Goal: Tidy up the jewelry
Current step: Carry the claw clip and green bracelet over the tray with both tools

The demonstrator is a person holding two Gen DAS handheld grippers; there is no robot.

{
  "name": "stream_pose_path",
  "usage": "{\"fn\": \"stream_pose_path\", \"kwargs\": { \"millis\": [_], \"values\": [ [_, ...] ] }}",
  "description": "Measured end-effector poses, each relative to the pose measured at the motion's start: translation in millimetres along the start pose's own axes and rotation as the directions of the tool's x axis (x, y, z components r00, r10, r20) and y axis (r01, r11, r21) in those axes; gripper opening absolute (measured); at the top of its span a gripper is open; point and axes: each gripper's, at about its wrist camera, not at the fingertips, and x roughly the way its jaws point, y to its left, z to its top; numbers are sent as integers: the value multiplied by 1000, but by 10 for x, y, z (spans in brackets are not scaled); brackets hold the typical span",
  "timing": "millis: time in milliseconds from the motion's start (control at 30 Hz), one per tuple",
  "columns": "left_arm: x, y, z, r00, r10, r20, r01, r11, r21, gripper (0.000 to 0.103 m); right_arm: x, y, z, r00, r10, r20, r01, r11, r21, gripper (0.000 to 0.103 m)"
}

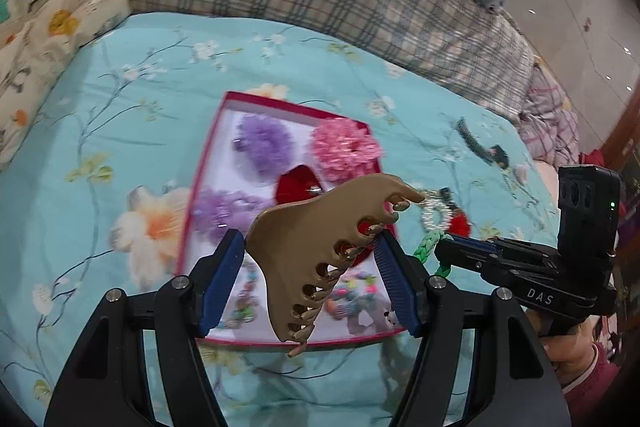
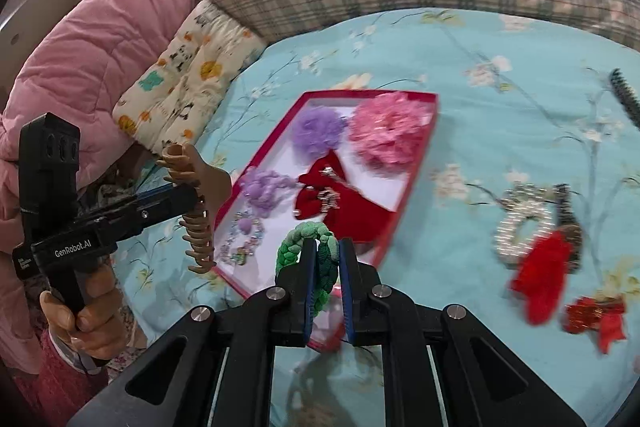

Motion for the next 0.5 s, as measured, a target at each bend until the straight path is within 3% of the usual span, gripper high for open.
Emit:
{"fn": "stream_pose_path", "kwargs": {
  "millis": [167,500],
  "values": [
    [103,136,-45,998,60,-27,-60,998,-3,67,321,125,12,998,10,-54,-12,1000,-29,11],
    [352,191,-110,993,93,-73,-94,996,2,67,647,110,-24,992,-45,-116,38,998,-58,11]
  ]
}}
